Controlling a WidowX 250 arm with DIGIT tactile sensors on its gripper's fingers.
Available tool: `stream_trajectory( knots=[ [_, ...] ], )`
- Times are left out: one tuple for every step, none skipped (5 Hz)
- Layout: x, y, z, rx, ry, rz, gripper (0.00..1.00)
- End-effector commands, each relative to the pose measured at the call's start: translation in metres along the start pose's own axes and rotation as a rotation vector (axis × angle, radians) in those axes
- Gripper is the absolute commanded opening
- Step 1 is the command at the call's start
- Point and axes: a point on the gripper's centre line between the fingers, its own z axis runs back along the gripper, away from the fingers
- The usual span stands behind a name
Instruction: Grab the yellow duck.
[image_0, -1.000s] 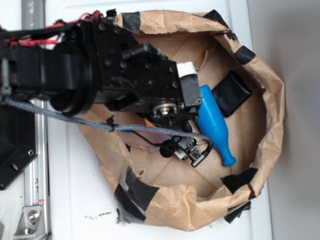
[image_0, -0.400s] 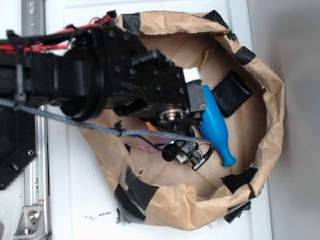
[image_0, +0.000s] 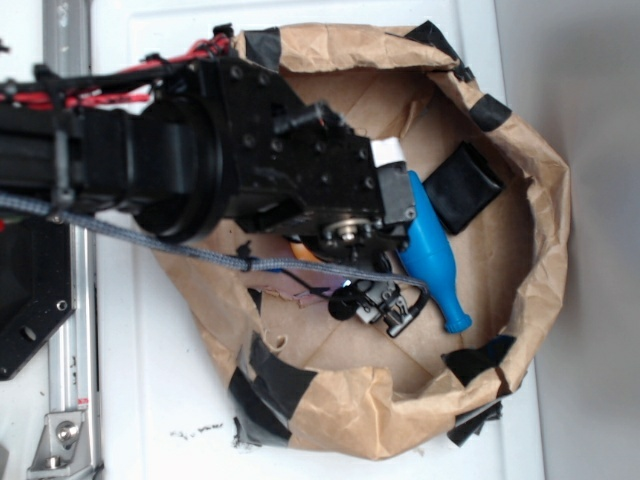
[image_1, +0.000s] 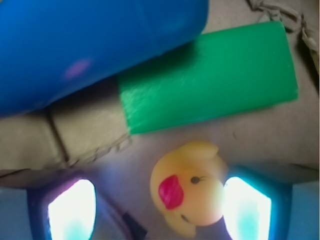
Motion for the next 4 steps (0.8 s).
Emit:
stream_trajectory(
  knots=[
    [-0.012,0.027,-0.027,0.033,0.048,0.017,1.0],
    [-0.024,0.044,-0.019,0.04,0.082,0.022,1.0],
    [-0.026,0.045,-0.008,0.023,0.044,0.005,1.0],
    [-0.026,0.043,-0.004,0.017,0.02,0.019,0.0]
  ],
)
